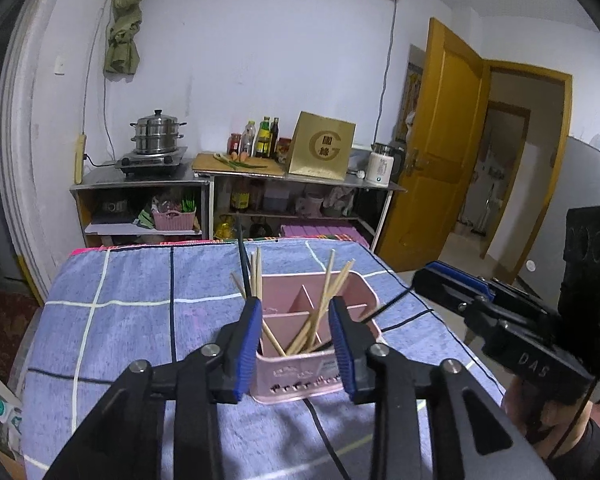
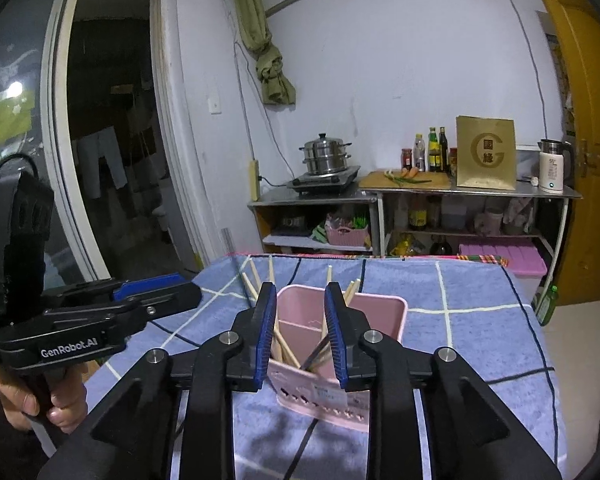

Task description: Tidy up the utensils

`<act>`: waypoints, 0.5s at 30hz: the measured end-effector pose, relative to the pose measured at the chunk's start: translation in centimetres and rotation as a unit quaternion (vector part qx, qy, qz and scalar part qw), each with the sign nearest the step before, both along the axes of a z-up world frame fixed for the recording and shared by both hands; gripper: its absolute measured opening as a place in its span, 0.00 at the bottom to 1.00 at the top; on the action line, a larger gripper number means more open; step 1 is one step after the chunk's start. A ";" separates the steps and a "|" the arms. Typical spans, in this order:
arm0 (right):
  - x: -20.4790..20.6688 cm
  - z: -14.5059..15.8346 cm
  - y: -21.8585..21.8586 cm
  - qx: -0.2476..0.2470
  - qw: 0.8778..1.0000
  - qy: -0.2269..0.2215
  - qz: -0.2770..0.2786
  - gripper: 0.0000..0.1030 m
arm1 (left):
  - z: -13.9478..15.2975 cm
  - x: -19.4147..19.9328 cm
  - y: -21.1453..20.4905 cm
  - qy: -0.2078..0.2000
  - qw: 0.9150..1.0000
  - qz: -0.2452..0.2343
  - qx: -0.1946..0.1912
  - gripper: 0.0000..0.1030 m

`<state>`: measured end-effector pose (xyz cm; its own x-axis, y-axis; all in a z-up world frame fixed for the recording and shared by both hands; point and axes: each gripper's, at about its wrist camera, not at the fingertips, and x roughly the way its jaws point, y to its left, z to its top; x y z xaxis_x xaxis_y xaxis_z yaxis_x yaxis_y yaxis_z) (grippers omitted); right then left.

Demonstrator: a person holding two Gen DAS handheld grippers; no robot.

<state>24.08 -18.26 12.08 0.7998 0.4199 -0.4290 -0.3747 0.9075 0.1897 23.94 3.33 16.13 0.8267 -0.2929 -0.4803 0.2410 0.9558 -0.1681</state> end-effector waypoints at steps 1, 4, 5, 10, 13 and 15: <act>-0.5 0.0 -0.2 0.001 1.000 0.000 -0.002 0.25 | -0.1 -0.7 0.1 -0.002 1.000 0.002 -0.002 0.35; -2.4 -0.3 -0.6 0.001 1.000 -0.002 -0.003 0.25 | -0.8 -2.8 0.0 -0.005 1.000 0.005 -0.002 0.36; -3.0 -0.4 -0.7 0.000 1.000 -0.003 -0.004 0.25 | -1.2 -3.4 0.0 -0.004 1.000 0.007 0.000 0.36; -6.5 -1.5 -1.0 -0.002 1.000 -0.002 -0.011 0.25 | -3.4 -6.6 -0.6 0.002 1.000 0.010 0.005 0.36; -8.6 -2.3 -1.0 -0.007 1.000 -0.003 -0.015 0.26 | -4.8 -8.7 -1.0 0.001 1.000 0.014 0.009 0.38; -9.8 -2.9 -1.1 -0.010 1.000 -0.001 -0.021 0.28 | -5.8 -10.2 -1.5 -0.001 1.000 0.018 0.016 0.41</act>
<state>14.28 -19.33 9.17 0.8172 0.3778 -0.4352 -0.3372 0.9259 0.1705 13.77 1.88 10.32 0.8377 -0.2480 -0.4866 0.2074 0.9687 -0.1367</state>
